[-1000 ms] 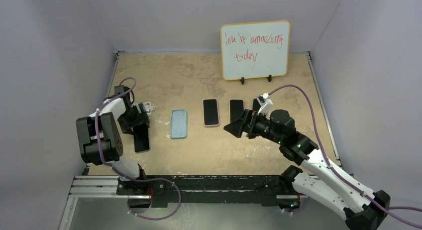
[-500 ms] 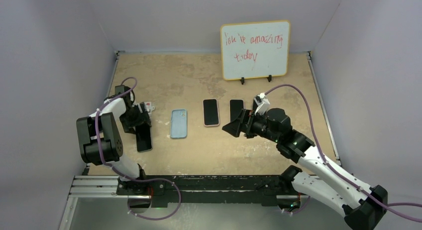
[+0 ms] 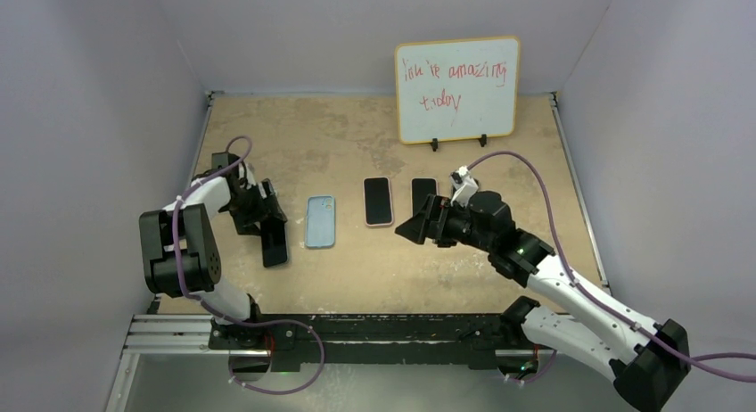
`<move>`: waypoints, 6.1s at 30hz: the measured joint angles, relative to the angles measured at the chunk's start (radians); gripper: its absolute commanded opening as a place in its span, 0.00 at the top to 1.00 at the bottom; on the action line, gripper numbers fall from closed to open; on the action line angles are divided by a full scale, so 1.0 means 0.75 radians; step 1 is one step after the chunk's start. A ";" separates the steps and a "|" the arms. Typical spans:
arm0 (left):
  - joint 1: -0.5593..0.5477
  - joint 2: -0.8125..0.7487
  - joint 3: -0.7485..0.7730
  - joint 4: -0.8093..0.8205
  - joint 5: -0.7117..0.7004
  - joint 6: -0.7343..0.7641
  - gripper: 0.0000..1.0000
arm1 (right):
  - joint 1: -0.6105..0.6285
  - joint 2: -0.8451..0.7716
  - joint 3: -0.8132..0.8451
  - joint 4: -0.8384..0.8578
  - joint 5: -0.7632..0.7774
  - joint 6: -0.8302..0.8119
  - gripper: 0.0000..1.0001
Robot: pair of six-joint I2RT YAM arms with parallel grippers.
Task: Put the phone into the phone case
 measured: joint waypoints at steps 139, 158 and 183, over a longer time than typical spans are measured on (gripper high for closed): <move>-0.591 -0.131 -0.189 0.203 0.161 -0.228 0.75 | 0.101 0.601 0.037 0.447 -0.045 0.332 1.00; -0.276 -0.223 -0.240 0.222 0.518 -0.268 0.65 | 0.103 1.017 0.180 0.670 -0.145 0.361 1.00; -0.276 -0.019 -0.260 0.292 0.462 -0.214 0.83 | 0.165 1.335 0.346 0.758 -0.219 0.362 1.00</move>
